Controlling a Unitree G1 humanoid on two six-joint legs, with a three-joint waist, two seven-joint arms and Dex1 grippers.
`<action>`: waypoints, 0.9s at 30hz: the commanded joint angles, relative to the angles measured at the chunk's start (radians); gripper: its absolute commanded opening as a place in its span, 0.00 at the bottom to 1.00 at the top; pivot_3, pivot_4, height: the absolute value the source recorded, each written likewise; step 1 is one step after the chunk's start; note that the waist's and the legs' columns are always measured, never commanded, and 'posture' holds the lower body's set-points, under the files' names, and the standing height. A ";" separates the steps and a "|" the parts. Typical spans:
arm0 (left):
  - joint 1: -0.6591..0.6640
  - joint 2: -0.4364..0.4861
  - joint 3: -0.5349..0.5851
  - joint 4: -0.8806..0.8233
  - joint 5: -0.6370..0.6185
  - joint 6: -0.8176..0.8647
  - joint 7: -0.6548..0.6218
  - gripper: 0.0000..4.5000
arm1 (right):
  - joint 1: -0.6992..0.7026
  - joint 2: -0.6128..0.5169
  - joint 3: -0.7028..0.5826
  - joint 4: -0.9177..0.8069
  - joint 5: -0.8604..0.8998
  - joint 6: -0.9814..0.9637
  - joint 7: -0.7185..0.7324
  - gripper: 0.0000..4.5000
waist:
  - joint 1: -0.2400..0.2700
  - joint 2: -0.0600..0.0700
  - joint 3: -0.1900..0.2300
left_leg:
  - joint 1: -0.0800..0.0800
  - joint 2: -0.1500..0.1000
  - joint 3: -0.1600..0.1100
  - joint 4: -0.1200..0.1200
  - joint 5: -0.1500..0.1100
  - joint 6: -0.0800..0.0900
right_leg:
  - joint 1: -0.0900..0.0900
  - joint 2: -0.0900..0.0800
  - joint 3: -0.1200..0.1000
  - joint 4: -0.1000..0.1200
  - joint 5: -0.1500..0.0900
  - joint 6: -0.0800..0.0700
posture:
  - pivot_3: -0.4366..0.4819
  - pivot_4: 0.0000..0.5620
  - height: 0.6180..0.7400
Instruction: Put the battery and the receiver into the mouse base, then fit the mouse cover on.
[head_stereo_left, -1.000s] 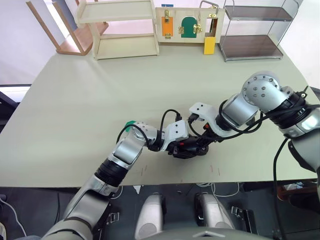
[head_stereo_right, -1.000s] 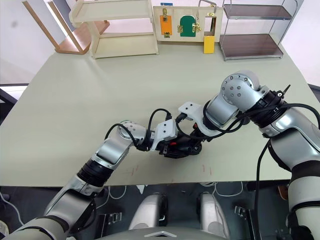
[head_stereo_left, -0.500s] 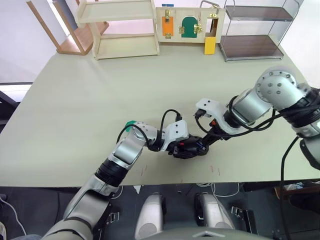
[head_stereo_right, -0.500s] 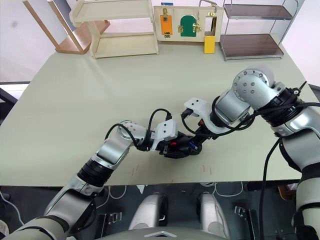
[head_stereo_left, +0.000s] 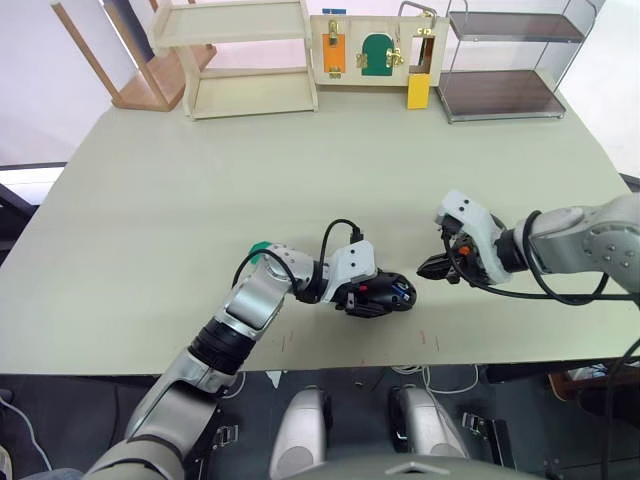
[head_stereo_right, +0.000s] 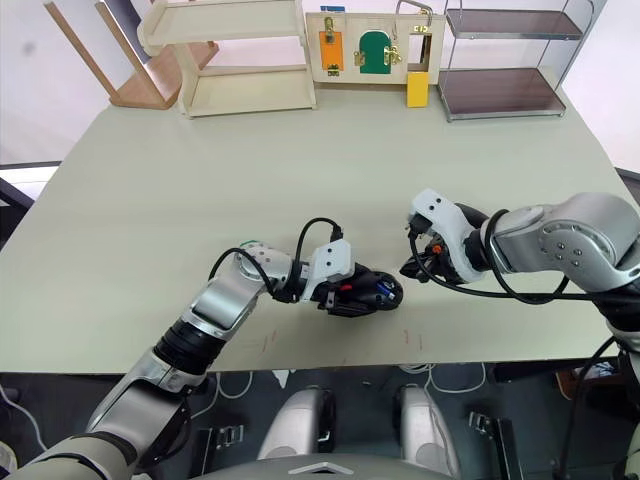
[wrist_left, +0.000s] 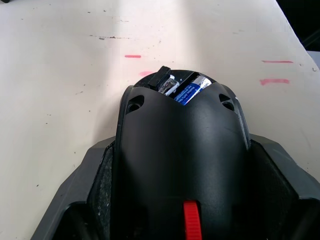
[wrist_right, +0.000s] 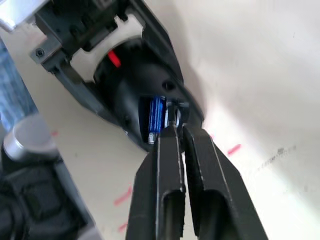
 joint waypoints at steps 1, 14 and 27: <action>0.021 0.005 -0.039 0.011 0.019 0.026 0.000 0.65 | 0.072 0.011 -0.069 -0.027 -0.137 -0.186 0.108 0.01 | 0.000 0.000 0.000 | 0.000 0.000 0.000 0.000 0.000 0.000 | 0.000 0.000 0.000 0.000 0.000 0.000 | 0.48 0.27 1.00; 0.010 0.008 -0.042 0.030 0.021 0.017 -0.005 0.65 | 0.339 0.085 -0.081 -0.002 -0.547 -0.712 0.429 0.01 | 0.002 0.000 0.000 | 0.001 -0.001 0.000 0.001 0.000 0.000 | 0.001 0.001 0.000 0.001 0.000 0.000 | 0.48 0.27 1.00; 0.000 0.007 -0.040 0.043 0.023 0.012 -0.002 0.65 | 0.400 0.221 -0.141 0.048 -0.614 -0.729 0.437 0.01 | 0.003 0.000 0.000 | 0.004 -0.001 0.000 0.004 0.000 0.000 | 0.004 0.001 0.001 0.004 0.000 0.000 | 0.48 0.27 1.00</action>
